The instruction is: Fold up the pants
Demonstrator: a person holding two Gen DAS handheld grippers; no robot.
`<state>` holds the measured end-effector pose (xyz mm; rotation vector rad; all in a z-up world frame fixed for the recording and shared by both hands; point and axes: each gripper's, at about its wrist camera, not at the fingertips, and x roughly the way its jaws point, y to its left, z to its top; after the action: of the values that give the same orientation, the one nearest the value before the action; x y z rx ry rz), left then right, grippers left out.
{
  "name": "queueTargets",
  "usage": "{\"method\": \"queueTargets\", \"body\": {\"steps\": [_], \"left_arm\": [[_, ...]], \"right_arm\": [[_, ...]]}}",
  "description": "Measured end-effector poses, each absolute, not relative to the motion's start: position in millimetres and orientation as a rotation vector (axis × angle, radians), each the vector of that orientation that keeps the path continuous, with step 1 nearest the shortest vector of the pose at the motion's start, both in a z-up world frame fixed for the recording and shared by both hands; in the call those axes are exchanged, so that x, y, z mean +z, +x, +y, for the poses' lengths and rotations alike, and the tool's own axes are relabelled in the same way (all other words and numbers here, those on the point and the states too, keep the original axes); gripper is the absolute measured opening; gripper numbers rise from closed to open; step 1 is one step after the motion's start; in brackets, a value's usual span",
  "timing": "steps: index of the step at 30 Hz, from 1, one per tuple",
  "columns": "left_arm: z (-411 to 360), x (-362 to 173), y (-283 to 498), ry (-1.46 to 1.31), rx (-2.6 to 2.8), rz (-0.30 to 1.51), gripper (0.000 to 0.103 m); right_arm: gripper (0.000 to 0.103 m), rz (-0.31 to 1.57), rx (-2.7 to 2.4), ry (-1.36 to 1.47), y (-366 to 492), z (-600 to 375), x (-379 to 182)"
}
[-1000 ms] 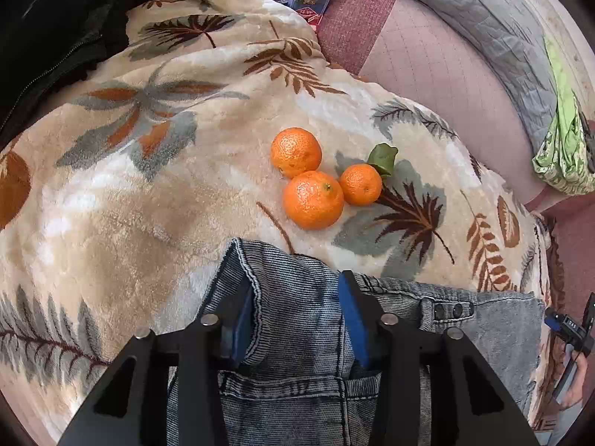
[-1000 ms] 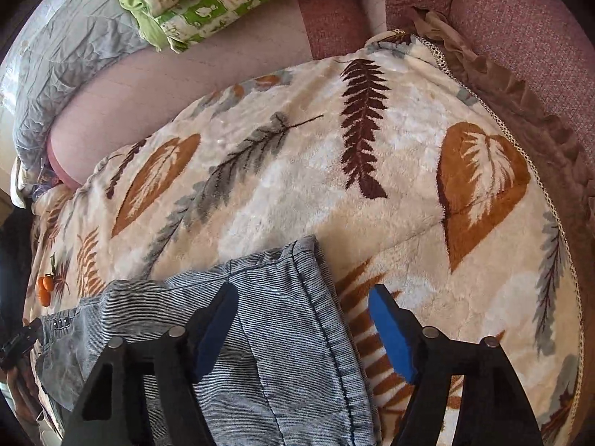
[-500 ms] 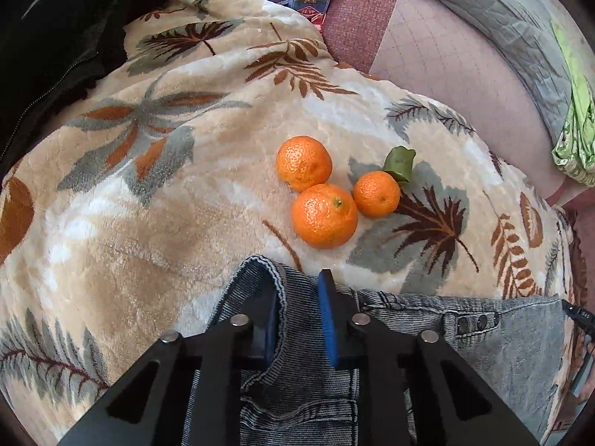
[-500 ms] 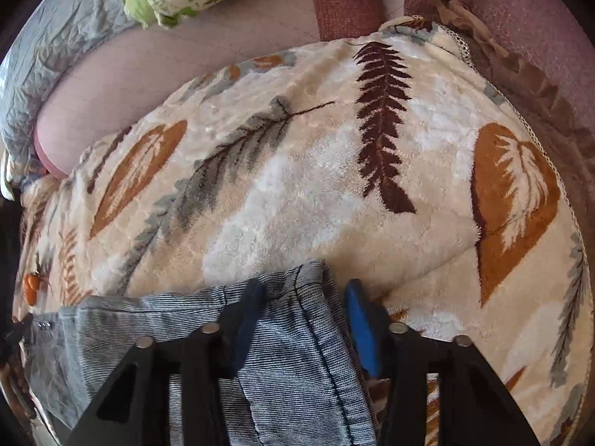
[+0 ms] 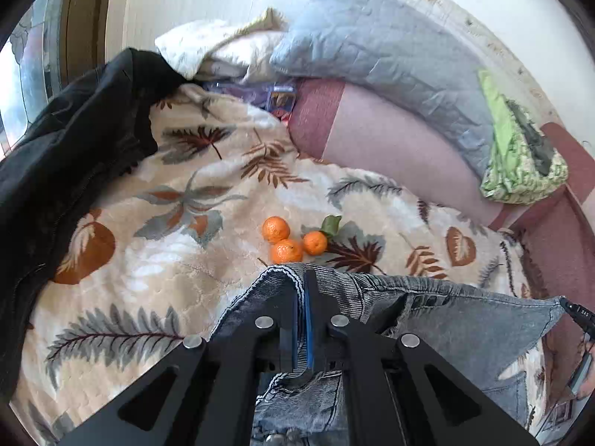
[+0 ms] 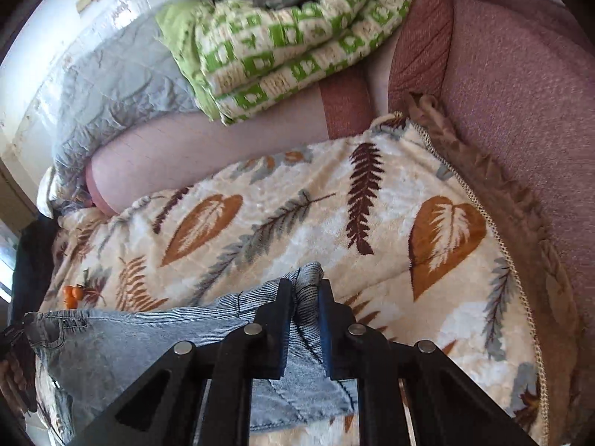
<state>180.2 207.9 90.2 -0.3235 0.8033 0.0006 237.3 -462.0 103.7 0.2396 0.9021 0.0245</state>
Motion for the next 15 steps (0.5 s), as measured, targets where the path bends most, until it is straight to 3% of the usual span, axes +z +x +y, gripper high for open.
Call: {"method": "queueTargets", "body": {"steps": [4, 8, 9, 11, 12, 13, 15], "left_arm": [[215.7, 119.0, 94.8, -0.332, -0.078, 0.721, 0.003], [218.2, 90.2, 18.7, -0.291, -0.195, 0.803, 0.007], [217.6, 74.2, 4.2, -0.252, -0.212, 0.854, 0.01], [217.5, 40.2, -17.0, -0.159, -0.187, 0.987, 0.026], [222.4, 26.6, -24.7, -0.131, -0.148, 1.04, 0.032], [228.3, 19.0, -32.1, -0.101, -0.1, 1.068, 0.032], [240.2, 22.2, -40.6, -0.068, -0.017, 1.061, 0.032]], "right_arm": [[0.014, 0.82, 0.063, 0.243, 159.1, -474.2, 137.4], [0.014, 0.841, 0.087, 0.229, 68.7, -482.1, 116.1], [0.018, 0.885, 0.1, 0.218, 49.4, -482.0, 96.8], [0.032, 1.088, 0.162, 0.215, 18.1, -482.0, 42.2], [0.053, 1.168, 0.148, 0.195, 1.7, -481.9, 18.1], [0.058, 1.21, 0.123, 0.168, -11.6, -484.3, 2.5], [0.058, 1.212, 0.094, 0.225, -33.4, -498.5, -5.1]]}}
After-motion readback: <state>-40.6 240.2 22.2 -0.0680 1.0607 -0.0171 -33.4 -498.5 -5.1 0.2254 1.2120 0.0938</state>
